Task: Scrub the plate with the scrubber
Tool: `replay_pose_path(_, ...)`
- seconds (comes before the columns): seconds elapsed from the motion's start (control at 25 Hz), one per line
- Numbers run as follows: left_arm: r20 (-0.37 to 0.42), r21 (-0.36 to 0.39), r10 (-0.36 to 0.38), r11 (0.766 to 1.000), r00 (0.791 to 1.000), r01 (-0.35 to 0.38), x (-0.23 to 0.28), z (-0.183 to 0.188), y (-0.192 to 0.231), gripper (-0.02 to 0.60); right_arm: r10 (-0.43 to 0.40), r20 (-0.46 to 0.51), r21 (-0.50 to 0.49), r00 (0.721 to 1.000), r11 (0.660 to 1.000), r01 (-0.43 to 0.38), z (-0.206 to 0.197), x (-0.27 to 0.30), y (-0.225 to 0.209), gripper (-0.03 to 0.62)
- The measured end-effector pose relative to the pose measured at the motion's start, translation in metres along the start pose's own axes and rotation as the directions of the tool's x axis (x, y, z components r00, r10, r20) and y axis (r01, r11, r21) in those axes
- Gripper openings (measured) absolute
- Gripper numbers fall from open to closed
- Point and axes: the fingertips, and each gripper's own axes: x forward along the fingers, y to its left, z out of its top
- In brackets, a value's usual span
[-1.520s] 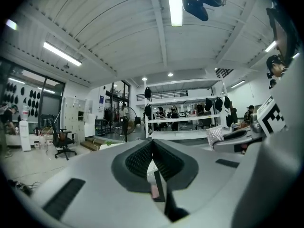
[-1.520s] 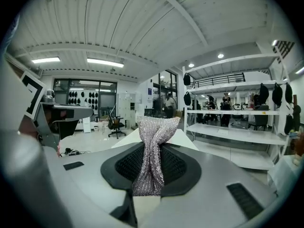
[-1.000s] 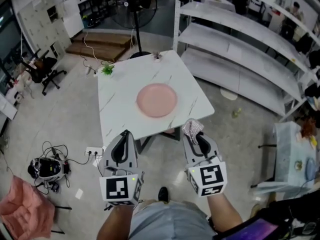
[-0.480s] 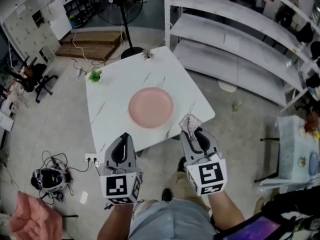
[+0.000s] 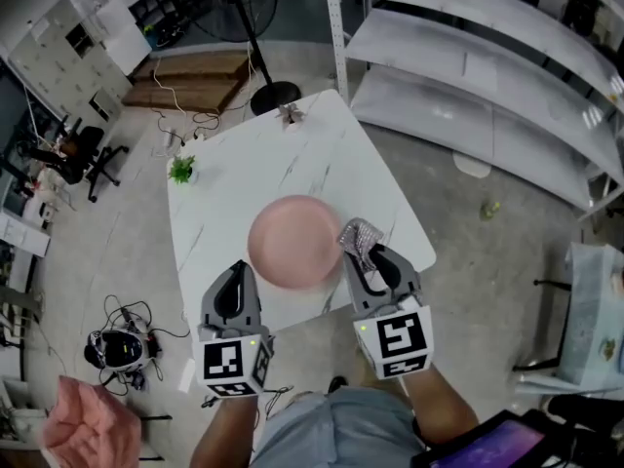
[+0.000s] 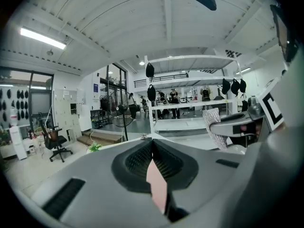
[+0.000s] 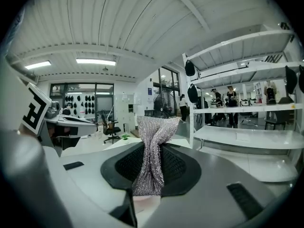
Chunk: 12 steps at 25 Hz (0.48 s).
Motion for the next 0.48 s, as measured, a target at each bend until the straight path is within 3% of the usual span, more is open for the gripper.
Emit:
replay_pose_path(0.28, 0.008, 0.047, 0.123, 0.991, 0.992, -0.123, 0.052, 0.052, 0.013, 0.008, 0.135, 0.042, 0.022, 0.990, 0.990, -0.136, 0.036, 0.068, -0.025, 0.109)
replay_pose_path(0.48, 0.034, 0.047, 0.193, 0.980, 0.981, -0.194, 0.071, 0.063, 0.034, 0.008, 0.214, 0.061, -0.006, 0.975, 0.977, -0.214, 0.050, 0.105, -0.024, 0.109)
